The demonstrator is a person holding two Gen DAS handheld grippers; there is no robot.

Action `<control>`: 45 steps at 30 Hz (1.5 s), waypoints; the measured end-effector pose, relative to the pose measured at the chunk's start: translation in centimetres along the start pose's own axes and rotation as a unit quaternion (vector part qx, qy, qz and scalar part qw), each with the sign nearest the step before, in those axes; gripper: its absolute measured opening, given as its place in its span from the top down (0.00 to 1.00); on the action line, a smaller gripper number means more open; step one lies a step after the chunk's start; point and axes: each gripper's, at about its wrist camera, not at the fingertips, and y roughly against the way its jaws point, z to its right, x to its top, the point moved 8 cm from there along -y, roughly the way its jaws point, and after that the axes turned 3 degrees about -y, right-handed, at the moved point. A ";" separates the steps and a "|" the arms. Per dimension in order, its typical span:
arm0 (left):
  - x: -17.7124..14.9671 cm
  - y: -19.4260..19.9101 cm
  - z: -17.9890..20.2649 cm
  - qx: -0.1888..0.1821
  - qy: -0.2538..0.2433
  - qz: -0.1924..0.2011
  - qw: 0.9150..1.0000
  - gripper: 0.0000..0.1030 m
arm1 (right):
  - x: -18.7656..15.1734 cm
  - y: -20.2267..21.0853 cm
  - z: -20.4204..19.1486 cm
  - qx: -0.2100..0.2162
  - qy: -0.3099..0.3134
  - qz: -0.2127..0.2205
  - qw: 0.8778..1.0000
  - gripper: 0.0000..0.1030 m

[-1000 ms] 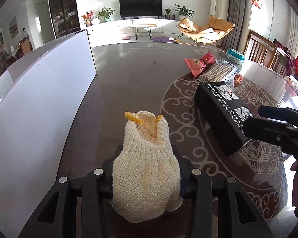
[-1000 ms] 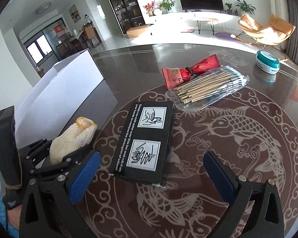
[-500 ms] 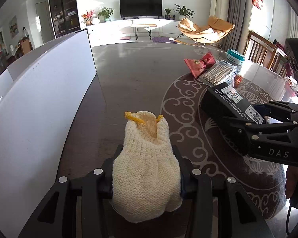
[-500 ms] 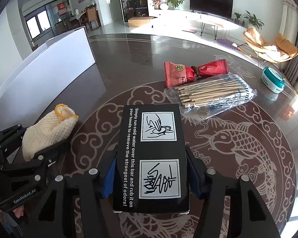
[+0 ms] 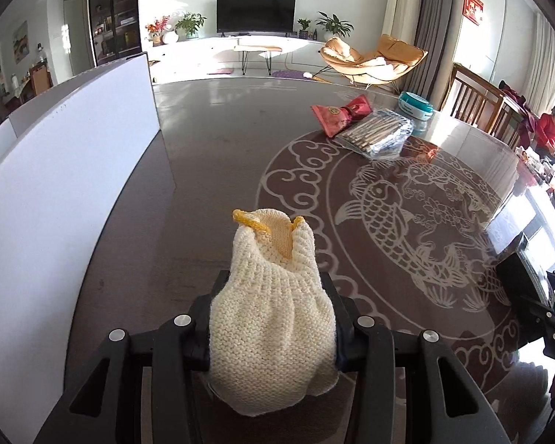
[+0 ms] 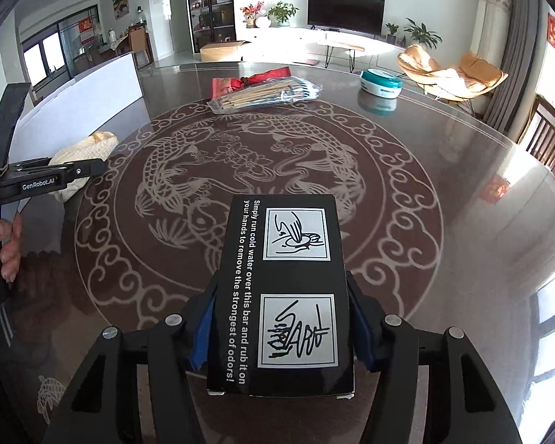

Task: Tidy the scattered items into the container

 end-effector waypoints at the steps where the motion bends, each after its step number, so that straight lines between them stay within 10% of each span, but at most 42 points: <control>1: -0.3 0.1 1.7 -0.006 -0.012 -0.001 1.000 0.57 | -0.1 0.1 0.7 -0.003 -0.006 0.002 1.000 0.41; 5: -0.9 0.0 7.1 0.023 -0.075 -0.006 0.997 0.51 | 0.2 -0.1 1.5 -0.001 -0.019 0.003 1.000 0.35; 7: -0.7 0.1 7.4 0.049 -0.073 -0.006 0.996 0.39 | 0.1 -0.6 1.4 -0.012 -0.020 -0.008 1.000 0.11; 9: -1.0 -0.2 6.6 0.052 -0.054 -0.020 0.997 0.00 | 0.2 -1.1 1.7 -0.032 -0.025 -0.018 0.999 0.00; 45: -1.4 -0.8 6.3 0.029 -0.033 -0.034 0.998 0.00 | -0.2 -0.9 2.6 -0.043 -0.048 -0.019 0.998 0.00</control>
